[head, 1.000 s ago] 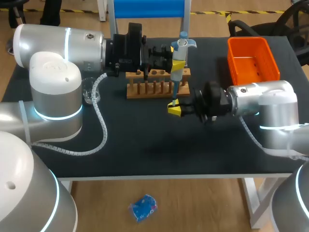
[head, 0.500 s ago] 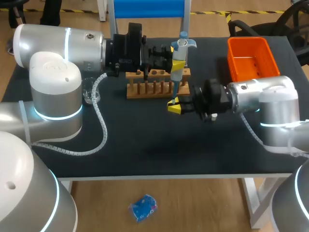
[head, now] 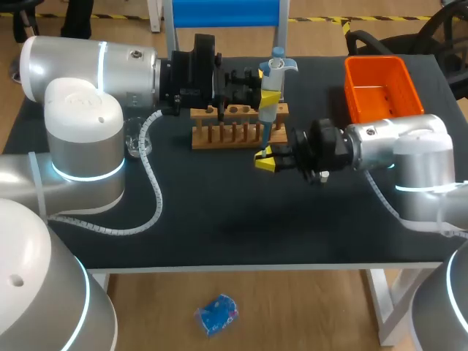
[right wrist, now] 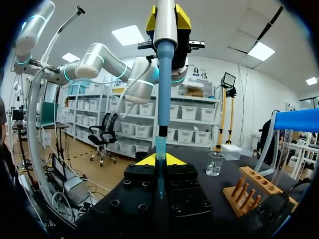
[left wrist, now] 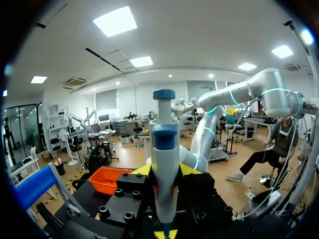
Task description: Invert the test tube, pick up the pipette, mount the tip to pipette, aspirate from beaker and dispense into the tube, eject the tip, return the pipette, and cap with the stopper.
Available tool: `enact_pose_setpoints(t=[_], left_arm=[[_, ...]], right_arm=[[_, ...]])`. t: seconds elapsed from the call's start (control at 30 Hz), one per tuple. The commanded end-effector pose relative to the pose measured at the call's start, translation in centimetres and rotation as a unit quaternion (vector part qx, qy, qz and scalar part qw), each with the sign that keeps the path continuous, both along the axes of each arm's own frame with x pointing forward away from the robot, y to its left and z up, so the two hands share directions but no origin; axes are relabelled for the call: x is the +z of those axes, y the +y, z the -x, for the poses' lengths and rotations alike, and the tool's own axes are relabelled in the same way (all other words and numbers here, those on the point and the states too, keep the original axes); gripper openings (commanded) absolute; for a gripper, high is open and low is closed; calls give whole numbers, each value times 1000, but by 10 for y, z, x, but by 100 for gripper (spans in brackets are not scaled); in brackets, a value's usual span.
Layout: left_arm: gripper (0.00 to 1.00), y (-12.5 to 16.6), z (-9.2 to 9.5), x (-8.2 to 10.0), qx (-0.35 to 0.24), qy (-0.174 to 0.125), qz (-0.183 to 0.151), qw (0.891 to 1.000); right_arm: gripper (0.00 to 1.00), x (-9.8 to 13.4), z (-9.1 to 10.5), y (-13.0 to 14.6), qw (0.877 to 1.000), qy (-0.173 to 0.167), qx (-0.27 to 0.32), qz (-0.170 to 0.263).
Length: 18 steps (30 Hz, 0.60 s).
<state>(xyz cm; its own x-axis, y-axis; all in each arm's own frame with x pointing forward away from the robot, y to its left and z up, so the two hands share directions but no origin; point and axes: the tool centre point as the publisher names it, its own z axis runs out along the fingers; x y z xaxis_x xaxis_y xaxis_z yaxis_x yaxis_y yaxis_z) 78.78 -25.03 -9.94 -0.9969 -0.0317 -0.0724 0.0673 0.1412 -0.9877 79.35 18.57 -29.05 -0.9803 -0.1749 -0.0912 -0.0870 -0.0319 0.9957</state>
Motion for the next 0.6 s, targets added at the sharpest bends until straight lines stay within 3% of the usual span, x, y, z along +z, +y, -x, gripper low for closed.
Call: enact_pose_setpoints(t=[0.03, 0.6], left_arm=[[0, 0, 1, -1, 1, -1, 2, 1000], [0, 0, 1, -1, 1, -1, 2, 1000]], right_arm=[[0, 2, -1, 1, 1000, 1, 5, 8], [0, -2, 0, 2, 1000, 17, 7, 22]])
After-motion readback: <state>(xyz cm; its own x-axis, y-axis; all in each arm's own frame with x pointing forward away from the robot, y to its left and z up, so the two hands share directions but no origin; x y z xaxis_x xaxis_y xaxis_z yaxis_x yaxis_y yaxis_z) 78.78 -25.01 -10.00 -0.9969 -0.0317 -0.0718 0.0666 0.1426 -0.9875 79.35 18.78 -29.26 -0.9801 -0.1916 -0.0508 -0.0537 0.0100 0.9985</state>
